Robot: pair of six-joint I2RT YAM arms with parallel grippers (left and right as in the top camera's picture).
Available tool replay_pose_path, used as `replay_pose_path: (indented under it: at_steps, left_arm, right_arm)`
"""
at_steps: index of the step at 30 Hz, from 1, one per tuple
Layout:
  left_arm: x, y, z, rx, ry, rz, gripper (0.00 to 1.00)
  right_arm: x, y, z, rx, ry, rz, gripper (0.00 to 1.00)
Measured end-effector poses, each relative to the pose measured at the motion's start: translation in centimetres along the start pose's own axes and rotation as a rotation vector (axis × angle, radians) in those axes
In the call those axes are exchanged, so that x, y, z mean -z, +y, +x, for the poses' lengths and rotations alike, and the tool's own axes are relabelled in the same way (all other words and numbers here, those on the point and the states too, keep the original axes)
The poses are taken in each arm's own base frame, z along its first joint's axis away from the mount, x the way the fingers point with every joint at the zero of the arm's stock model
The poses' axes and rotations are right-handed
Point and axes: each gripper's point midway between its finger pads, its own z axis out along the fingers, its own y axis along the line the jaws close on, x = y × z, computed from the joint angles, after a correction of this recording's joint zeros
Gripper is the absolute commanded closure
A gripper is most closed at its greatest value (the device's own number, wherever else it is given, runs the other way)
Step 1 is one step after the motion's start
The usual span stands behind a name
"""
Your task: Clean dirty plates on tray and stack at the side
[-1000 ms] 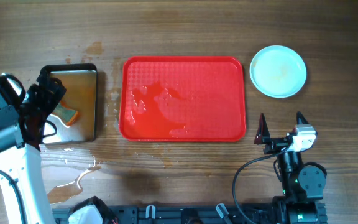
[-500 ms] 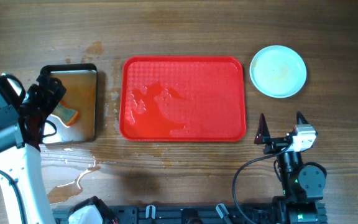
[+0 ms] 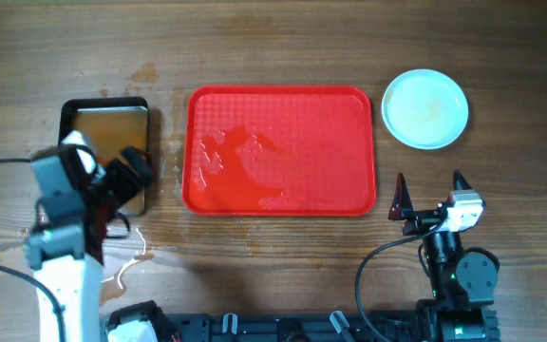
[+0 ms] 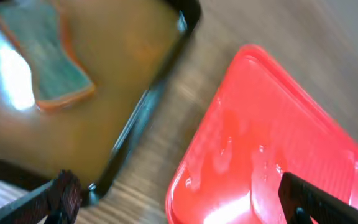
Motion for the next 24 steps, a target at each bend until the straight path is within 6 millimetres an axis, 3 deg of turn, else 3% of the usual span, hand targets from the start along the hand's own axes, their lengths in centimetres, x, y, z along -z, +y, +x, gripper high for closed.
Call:
replay_pose_path:
  at_steps: [5, 11, 24]
  left_arm:
    - [-2.2, 0.4, 3.0, -0.087, -0.102, 0.089, 0.00]
    - [-3.2, 0.6, 5.9, -0.154, -0.178, 0.160, 0.00]
    - [-2.3, 0.4, 7.3, -0.243, -0.376, 0.215, 0.00]
  right_arm:
    - [0.0, 0.0, 0.0, 0.001, -0.001, 0.000, 0.00]
    - [0.0, 0.0, 0.0, 0.003, -0.001, 0.000, 0.00]
    - [0.0, 0.0, 0.0, 0.003, -0.001, 0.000, 0.00]
